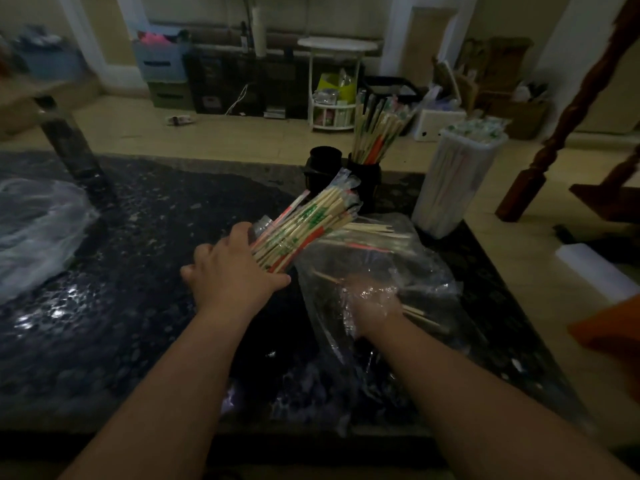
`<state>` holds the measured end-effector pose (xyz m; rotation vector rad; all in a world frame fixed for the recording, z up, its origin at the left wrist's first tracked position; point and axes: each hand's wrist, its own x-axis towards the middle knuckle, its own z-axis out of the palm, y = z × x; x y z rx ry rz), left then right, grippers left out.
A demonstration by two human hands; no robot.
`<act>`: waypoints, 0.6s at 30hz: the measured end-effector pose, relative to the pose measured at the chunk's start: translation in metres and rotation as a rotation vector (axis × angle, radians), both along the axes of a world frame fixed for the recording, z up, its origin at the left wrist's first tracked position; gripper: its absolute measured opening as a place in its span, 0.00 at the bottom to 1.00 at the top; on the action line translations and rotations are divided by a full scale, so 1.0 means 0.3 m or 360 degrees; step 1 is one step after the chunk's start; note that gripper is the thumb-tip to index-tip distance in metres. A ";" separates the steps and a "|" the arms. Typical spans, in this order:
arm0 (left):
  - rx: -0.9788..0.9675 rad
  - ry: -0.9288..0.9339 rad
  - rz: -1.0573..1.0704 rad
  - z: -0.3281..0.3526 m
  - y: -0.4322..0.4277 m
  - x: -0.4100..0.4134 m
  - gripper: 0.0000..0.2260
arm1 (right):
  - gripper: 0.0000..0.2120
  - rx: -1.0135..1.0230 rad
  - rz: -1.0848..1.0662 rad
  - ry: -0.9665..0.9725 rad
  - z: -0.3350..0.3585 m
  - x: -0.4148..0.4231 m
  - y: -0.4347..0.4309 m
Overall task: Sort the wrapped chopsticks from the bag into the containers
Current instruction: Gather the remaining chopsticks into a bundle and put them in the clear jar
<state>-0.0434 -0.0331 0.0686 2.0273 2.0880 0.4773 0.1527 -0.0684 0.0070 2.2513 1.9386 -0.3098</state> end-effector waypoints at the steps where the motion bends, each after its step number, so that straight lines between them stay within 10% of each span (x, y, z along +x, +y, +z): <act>1: -0.0003 -0.0003 -0.0012 0.005 -0.008 -0.003 0.41 | 0.23 0.0001 0.0041 -0.0081 -0.004 -0.007 -0.011; 18: -0.0009 -0.0033 -0.0132 0.050 -0.190 -0.010 0.42 | 0.17 0.0310 -0.0160 0.0166 0.100 -0.033 -0.273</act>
